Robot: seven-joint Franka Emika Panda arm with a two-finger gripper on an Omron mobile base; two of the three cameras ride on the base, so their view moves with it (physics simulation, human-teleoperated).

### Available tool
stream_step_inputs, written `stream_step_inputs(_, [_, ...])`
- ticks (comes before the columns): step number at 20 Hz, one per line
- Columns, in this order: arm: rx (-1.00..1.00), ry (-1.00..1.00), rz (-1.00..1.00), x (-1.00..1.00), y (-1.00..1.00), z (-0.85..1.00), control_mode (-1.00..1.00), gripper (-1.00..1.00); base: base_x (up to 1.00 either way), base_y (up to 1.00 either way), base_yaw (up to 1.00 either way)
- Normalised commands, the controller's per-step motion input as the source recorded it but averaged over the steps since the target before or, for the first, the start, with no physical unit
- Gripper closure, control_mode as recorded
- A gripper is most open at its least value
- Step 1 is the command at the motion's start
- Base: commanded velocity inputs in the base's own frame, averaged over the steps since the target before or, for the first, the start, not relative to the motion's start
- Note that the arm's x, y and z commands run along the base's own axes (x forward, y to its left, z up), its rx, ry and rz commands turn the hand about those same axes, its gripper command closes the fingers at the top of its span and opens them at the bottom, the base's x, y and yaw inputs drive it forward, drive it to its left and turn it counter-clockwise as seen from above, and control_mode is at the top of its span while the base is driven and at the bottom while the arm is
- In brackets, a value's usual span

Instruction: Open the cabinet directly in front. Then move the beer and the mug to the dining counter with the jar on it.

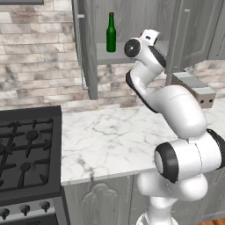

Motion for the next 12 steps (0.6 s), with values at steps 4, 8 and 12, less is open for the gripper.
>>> stream_step_inputs(4, [0.0,0.05,-0.37,-0.1,-1.0,0.0,-1.0,-1.0,0.0,0.0,0.0])
stream_step_inputs(8, [0.0,0.0,-0.47,-0.44,-1.0,0.0,-1.0,-1.0,0.0,0.0,0.0])
stream_step_inputs(12, [0.0,0.0,-0.52,-0.47,-1.0,0.0,-1.0,-1.0,0.0,0.0,0.0])
